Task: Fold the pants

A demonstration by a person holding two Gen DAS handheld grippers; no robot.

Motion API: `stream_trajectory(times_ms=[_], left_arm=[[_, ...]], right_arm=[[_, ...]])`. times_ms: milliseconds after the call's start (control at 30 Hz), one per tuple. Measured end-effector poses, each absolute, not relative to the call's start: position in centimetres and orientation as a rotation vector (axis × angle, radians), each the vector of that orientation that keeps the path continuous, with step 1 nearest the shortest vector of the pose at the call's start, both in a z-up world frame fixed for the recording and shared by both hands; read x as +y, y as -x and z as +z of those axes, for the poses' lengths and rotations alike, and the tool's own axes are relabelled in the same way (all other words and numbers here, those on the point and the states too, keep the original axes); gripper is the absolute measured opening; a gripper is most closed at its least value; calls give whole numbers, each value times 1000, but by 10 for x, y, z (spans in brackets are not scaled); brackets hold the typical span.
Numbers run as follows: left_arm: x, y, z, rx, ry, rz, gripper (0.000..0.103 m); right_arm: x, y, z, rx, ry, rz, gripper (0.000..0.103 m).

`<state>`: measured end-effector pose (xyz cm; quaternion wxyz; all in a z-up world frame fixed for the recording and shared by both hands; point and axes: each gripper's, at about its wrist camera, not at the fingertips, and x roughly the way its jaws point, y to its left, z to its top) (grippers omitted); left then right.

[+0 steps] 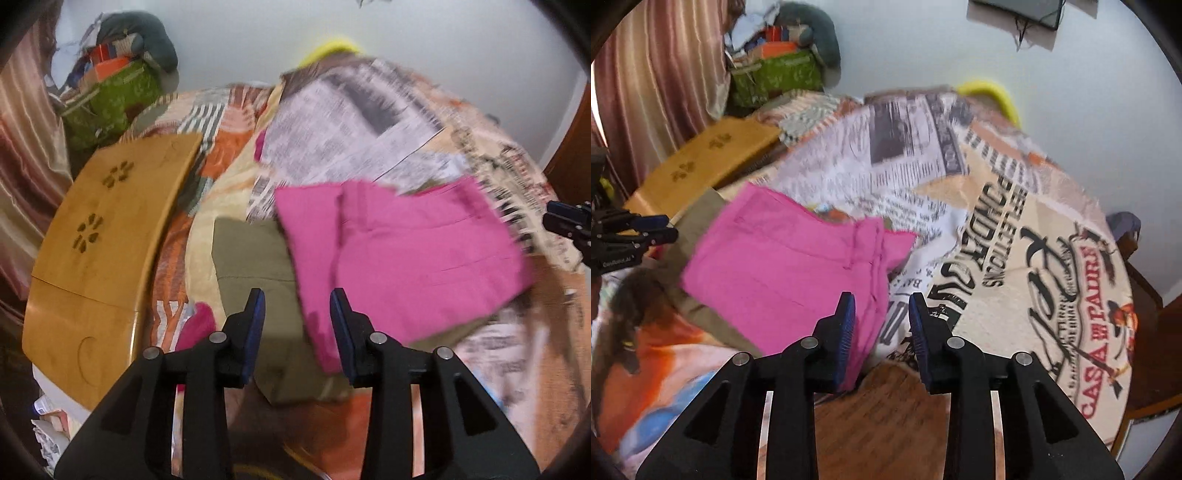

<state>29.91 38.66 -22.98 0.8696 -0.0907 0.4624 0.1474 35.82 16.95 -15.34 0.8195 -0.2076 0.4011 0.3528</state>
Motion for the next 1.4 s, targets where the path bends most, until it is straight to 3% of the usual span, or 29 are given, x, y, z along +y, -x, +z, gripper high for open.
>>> stream_trajectory(times_ms=[200, 633, 833, 1033, 1200, 1267, 1333, 1400], left_arm=[[337, -257, -143, 804, 140, 280, 38], [216, -105, 22, 385, 36, 286, 38], [172, -31, 44, 226, 22, 301, 38], [152, 12, 38, 182, 46, 299, 41], [143, 28, 28, 169, 51, 322, 55], [138, 32, 26, 163, 47, 326, 63], [136, 35, 25, 155, 50, 322, 75], [134, 37, 25, 151, 45, 325, 80]], right_arm=[[144, -310, -81, 727, 326, 816, 32], [67, -161, 54, 358, 146, 931, 32], [36, -103, 68, 240, 53, 957, 32], [20, -61, 59, 173, 28, 941, 32], [19, -53, 49, 163, 14, 916, 53], [18, -47, 47, 159, 17, 903, 59], [19, -45, 46, 149, 19, 878, 74], [17, -42, 47, 140, 9, 862, 80]])
